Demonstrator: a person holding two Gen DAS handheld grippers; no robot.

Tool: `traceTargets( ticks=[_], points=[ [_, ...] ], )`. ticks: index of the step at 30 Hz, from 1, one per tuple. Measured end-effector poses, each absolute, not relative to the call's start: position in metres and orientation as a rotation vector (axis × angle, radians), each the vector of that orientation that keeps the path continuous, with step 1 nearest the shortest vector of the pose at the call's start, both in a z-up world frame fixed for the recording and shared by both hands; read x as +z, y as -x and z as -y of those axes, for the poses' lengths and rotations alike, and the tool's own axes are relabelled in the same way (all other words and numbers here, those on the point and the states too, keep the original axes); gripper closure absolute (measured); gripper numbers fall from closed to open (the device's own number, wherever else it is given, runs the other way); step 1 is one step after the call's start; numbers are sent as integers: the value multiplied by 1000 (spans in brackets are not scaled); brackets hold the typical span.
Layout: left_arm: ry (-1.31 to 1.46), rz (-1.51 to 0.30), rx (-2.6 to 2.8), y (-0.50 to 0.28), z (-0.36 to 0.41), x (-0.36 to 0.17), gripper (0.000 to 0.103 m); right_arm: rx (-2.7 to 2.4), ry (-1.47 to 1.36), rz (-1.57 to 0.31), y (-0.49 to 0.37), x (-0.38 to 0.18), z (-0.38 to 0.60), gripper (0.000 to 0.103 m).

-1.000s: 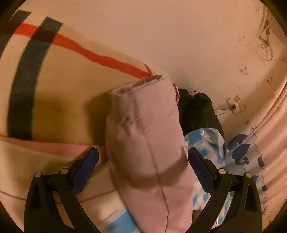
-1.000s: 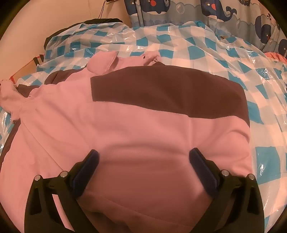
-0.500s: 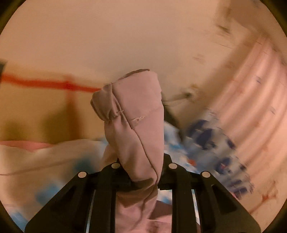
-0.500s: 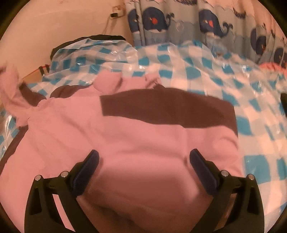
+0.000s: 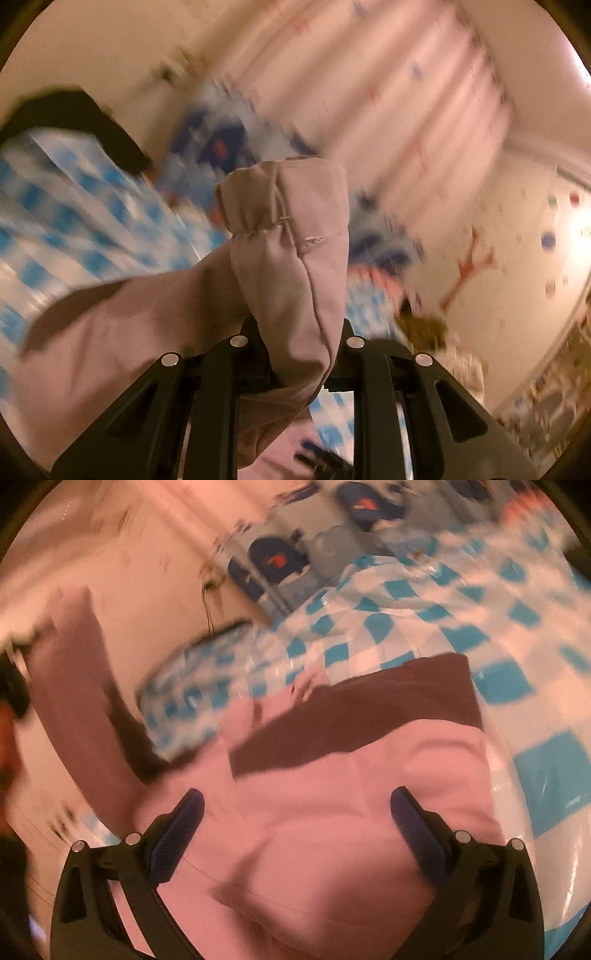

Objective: Fold large clothes

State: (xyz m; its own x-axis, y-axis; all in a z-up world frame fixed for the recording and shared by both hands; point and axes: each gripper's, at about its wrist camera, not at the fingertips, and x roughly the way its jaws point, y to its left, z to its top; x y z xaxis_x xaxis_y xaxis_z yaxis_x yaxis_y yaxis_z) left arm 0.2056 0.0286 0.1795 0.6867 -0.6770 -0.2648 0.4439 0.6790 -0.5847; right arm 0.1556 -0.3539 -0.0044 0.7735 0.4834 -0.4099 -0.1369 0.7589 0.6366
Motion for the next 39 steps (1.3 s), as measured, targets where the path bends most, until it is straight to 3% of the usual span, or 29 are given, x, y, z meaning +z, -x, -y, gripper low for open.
traceTargets(
  ticks=[4,8,10,12,13,15,18,22,25,33,34,35,36,39],
  points=[
    [420,-685,-724,-217,76,84,87,456,-934,-527,-156,-20,397,6],
    [330,-878,-734,-228,132,0,84,545,-1197,-447,-156,-42,427,7],
    [260,-967,-726,-225,151,-33,74,586,-1327,-397,-156,-55,439,7],
    [188,-984,-750,-222,165,-42,47,614,-1406,-374,-158,-63,446,7],
    [149,-980,-781,-214,173,-39,42,621,-1425,-368,-159,-65,447,7],
    [59,-962,-806,-197,184,-32,23,620,-1419,-374,-161,-62,447,7],
    [-116,-928,-836,-167,196,-6,22,610,-1388,-393,-161,-57,447,6],
    [-136,-820,-768,-152,138,46,22,598,-1339,-430,-163,-50,443,6],
    [-46,-770,-603,-166,61,66,14,567,-1248,-486,-164,-39,434,6],
    [425,-811,-232,-217,-143,0,14,467,-775,-730,-183,11,362,7],
    [467,-814,-237,-217,-152,-7,14,471,-752,-742,-185,14,357,24],
    [496,-818,-235,-218,-156,-14,14,459,-711,-737,-186,22,352,68],
    [507,-823,-225,-218,-157,-17,14,437,-687,-731,-185,27,351,75],
    [522,-756,-303,-214,-153,2,14,455,-629,-621,-169,60,352,77]
  ],
)
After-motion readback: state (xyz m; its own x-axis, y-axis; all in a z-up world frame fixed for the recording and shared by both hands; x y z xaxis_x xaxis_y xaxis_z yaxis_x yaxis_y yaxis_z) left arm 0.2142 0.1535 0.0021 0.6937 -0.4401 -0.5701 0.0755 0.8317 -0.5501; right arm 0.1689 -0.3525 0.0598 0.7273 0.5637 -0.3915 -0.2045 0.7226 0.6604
